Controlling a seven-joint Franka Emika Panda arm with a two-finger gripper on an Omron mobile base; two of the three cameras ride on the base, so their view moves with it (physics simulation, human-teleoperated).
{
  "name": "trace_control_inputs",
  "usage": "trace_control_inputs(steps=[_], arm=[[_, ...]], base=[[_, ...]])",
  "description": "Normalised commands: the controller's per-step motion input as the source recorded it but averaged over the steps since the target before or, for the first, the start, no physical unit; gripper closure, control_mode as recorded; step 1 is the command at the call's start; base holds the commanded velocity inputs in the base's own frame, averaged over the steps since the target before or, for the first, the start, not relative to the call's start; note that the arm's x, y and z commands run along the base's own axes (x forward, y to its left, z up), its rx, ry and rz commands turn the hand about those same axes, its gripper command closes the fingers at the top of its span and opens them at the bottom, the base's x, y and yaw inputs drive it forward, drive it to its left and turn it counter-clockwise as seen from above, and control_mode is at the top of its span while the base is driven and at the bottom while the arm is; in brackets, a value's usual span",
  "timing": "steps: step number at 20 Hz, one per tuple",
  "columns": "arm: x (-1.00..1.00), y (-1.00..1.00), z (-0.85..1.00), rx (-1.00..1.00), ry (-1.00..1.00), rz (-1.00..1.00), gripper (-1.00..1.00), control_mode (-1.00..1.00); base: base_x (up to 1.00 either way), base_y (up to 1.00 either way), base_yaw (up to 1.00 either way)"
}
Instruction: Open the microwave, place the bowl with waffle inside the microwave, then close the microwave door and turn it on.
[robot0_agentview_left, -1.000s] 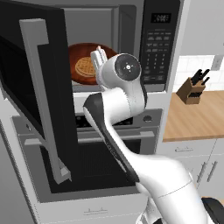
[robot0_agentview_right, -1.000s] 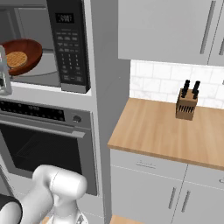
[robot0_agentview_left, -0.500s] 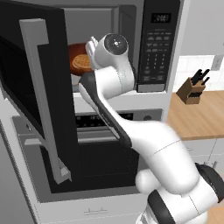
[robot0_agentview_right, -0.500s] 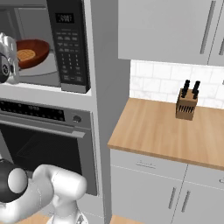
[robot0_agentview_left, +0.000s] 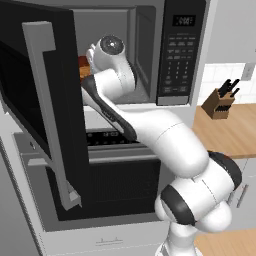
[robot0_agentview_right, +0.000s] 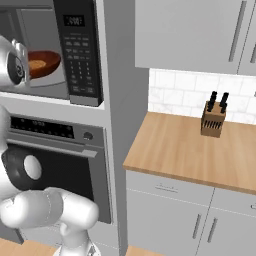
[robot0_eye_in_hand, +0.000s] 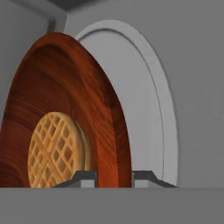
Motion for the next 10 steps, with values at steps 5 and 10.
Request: trace_control_inputs(steps=[5,10], arm=[[0.73,0.23,-0.28,-0.06,0.11,0.0,1.0,-1.0],[0.63,0.15,-0.18,-0.02,0.04,0.0,1.0,-1.0]], base=[[0.0,0.0,0.0],[0.0,0.0,0.0]])
